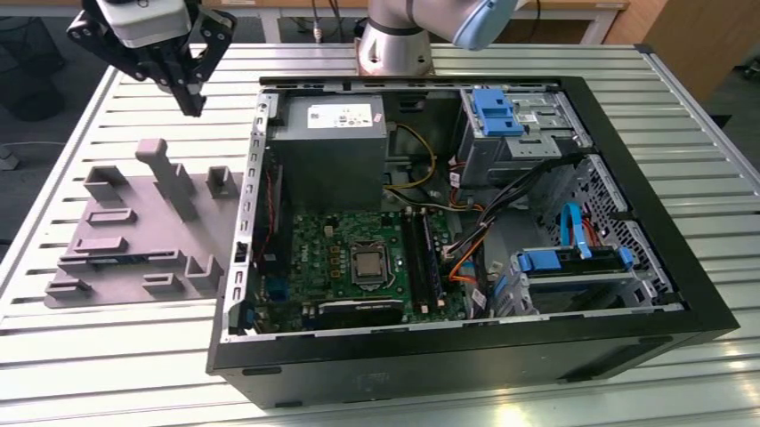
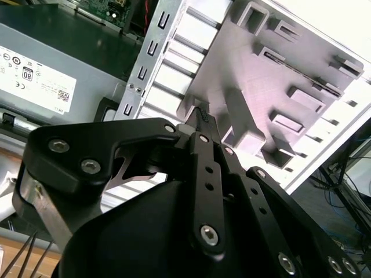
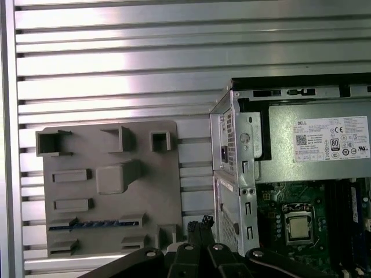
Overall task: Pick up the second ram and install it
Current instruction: 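Reach for the second ram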
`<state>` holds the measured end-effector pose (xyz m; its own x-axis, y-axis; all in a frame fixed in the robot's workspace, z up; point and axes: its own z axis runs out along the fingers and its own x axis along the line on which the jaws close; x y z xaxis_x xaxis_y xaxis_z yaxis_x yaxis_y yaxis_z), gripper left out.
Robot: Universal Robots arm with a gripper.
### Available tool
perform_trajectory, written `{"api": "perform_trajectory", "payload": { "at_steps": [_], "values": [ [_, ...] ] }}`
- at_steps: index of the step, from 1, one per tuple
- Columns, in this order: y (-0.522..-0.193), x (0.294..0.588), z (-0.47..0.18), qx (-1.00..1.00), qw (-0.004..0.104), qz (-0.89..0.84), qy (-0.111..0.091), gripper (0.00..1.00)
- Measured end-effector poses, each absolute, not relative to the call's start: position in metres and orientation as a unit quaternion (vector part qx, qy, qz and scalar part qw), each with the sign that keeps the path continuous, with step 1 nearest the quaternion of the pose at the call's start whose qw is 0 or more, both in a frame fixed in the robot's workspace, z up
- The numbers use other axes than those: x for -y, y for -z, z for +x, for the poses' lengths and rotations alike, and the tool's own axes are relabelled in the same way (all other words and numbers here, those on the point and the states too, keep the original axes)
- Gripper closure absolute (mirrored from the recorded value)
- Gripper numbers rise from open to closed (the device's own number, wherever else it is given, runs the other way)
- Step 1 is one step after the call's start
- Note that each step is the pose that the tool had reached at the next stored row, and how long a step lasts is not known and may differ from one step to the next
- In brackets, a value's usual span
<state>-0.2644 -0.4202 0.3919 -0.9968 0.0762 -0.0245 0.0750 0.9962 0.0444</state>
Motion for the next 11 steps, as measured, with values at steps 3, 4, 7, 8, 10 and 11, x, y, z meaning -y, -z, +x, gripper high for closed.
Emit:
{"api": "perform_trajectory", "payload": {
  "at_steps": [3, 4, 7, 8, 10, 11],
  "values": [
    [-0.3919, 0.4212, -0.2662, -0.999, 0.013, 0.038, -0.022, 0.89],
    [-0.3918, 0.4216, -0.2667, -0.999, 0.013, 0.038, -0.022, 0.89],
    [-0.3916, 0.4228, -0.2685, -0.999, 0.013, 0.038, -0.022, 0.89],
    [-0.3916, 0.4233, -0.2690, -0.999, 0.013, 0.038, -0.022, 0.89],
    [-0.3914, 0.4253, -0.2704, -0.999, 0.013, 0.038, -0.022, 0.89],
    [-0.3913, 0.4266, -0.2711, -0.999, 0.013, 0.038, -0.022, 0.89]
  ]
}}
